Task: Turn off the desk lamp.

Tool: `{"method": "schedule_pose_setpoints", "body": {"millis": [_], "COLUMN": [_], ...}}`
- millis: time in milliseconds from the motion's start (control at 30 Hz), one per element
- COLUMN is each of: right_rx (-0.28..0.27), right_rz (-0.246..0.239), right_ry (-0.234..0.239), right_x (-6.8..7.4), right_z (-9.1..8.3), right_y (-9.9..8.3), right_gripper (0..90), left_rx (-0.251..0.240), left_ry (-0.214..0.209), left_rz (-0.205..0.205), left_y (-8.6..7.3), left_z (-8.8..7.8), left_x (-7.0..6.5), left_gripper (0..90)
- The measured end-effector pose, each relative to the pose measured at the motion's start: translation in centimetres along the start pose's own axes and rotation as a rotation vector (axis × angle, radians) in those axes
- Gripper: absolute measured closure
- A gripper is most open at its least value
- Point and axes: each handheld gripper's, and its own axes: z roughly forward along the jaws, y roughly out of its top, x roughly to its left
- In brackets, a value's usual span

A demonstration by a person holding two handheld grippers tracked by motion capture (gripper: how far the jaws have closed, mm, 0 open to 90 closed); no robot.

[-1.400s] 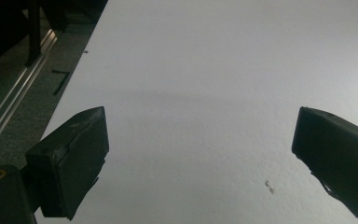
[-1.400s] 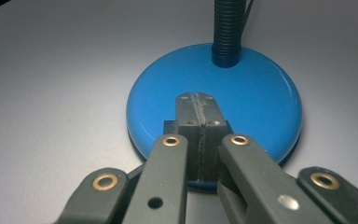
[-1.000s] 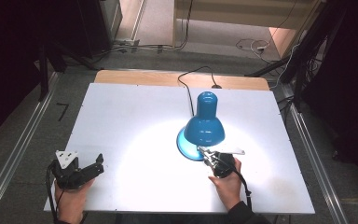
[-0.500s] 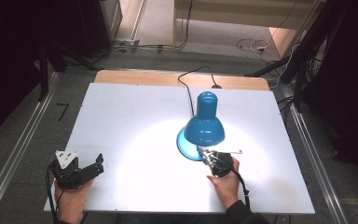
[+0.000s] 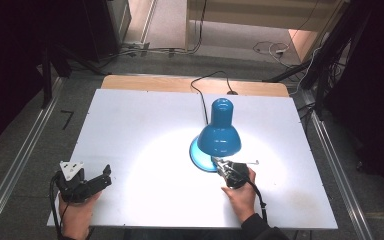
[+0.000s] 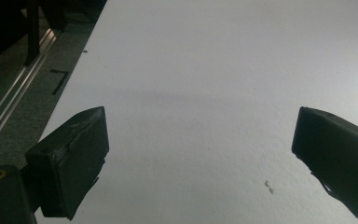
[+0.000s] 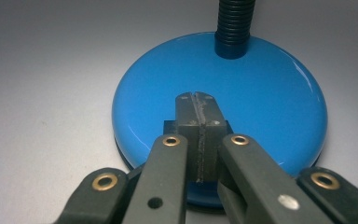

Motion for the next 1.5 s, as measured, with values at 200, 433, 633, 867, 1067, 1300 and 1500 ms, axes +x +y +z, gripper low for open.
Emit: {"method": "schedule_pose_setpoints", "body": {"millis": [200,433,633,867,1067,1300,1500], "right_rx": [-0.004,-0.004,-0.006,-0.006,-0.008,-0.009,-0.011], "right_rz": [-0.007,-0.017,-0.012,-0.018,-0.027,-0.028,-0.036], "right_ry": [-0.002,-0.003,-0.003,-0.008,-0.007,-0.01,-0.013], "right_x": [-0.02,-0.12,-0.02,0.04,0.05,0.06,0.06], "right_z": [0.08,0.18,0.26,0.31,0.37,0.44,0.5], "right_y": [0.0,0.08,0.15,0.21,0.25,0.3,0.32], "right_gripper": [88.0,88.1,88.2,88.2,88.2,88.2,88.2], "left_rx": [0.0,0.001,0.001,0.0,0.0,0.0,0.0], "left_ry": [-0.002,-0.002,-0.003,-0.001,-0.001,-0.001,0.0], "left_rz": [0.001,0.001,0.001,0.002,0.001,0.002,0.001], "left_y": [-0.01,-0.02,-0.02,-0.02,-0.02,-0.02,-0.03], "left_z": [0.01,0.0,0.01,-0.03,-0.03,-0.03,-0.03], "left_x": [-0.01,-0.03,-0.05,-0.03,-0.01,-0.03,-0.05], "left_gripper": [4.5,4.5,4.5,4.5,4.5,4.5,4.5]}}
